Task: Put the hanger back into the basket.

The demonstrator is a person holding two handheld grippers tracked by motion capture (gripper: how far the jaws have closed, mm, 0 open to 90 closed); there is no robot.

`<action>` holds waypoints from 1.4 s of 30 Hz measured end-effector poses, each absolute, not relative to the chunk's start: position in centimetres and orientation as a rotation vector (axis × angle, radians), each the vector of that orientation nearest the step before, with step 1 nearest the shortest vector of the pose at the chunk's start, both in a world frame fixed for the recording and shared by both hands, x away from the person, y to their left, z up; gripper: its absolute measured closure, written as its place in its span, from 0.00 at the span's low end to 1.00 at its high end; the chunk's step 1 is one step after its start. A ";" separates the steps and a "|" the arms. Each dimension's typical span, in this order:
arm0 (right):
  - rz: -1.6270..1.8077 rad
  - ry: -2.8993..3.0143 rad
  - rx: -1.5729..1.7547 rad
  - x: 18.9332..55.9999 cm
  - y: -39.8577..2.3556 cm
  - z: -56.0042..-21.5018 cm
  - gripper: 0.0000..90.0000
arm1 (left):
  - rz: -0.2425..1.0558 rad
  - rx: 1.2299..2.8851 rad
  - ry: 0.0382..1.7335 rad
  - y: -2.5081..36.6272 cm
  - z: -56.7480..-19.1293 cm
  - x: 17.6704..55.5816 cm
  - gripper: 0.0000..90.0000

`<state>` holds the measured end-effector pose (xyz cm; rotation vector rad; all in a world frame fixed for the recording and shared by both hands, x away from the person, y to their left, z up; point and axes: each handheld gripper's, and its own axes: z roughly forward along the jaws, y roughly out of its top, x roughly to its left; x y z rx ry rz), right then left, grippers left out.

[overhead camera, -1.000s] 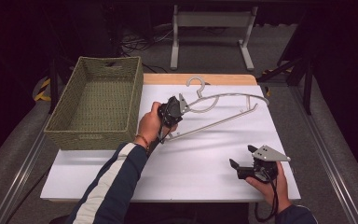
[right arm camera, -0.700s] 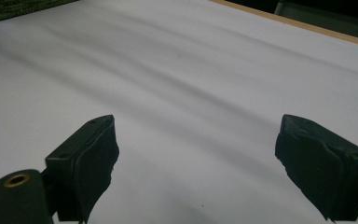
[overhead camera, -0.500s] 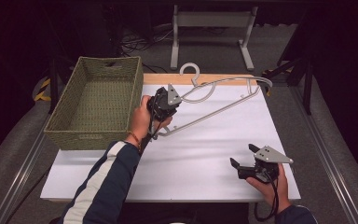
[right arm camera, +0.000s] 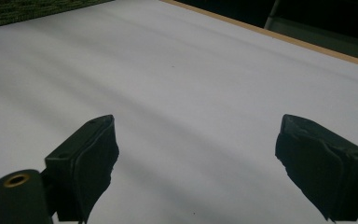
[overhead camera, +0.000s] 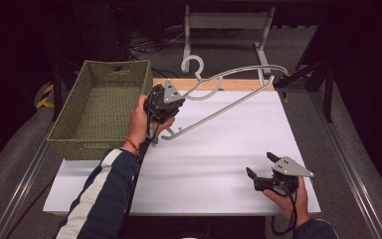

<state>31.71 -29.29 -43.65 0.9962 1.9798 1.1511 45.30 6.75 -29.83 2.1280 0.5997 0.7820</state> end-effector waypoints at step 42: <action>1.156 1.940 0.948 31.5 -29.0 -43.8 0.13 | 0.893 2.010 0.876 18.8 -28.0 47.0 0.91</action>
